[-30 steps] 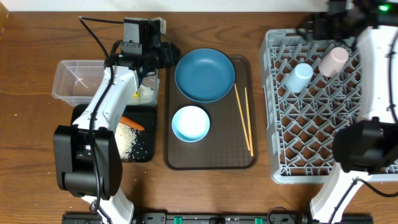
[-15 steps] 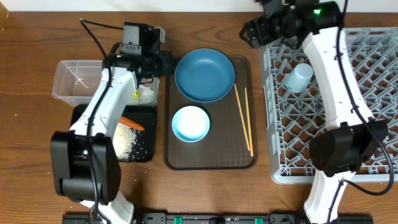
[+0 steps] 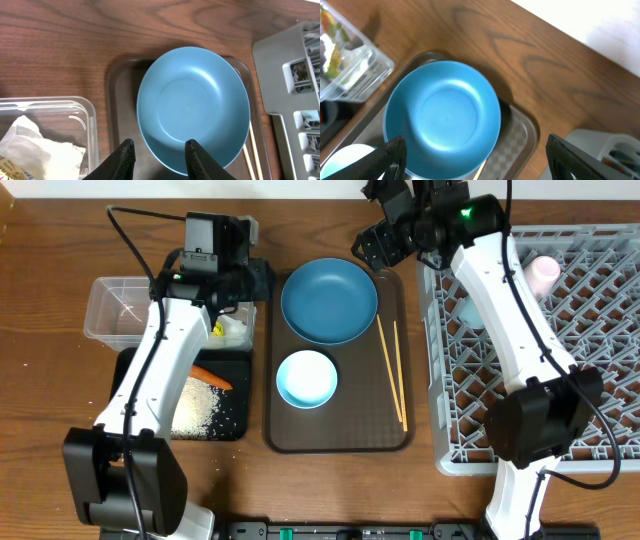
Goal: Sort waste into correct bins and load items into the dishwasher rack
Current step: 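Reach the right gripper to the rim of the blue plate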
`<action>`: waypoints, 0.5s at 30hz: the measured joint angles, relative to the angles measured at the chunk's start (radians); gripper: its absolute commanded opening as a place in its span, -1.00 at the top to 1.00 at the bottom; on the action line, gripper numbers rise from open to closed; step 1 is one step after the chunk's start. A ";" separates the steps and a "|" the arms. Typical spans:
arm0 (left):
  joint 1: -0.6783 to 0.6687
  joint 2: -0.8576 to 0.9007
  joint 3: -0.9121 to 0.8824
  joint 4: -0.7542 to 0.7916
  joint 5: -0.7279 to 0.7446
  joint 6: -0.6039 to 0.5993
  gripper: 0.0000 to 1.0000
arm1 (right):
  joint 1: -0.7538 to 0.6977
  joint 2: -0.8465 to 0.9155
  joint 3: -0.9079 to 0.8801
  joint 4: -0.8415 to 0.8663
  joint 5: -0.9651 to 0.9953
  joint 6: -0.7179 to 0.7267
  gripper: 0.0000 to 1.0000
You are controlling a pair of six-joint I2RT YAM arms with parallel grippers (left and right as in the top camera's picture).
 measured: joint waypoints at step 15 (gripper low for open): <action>-0.024 0.000 0.000 0.004 -0.073 0.023 -0.96 | 0.000 0.000 -0.381 0.449 -0.008 -0.002 -0.98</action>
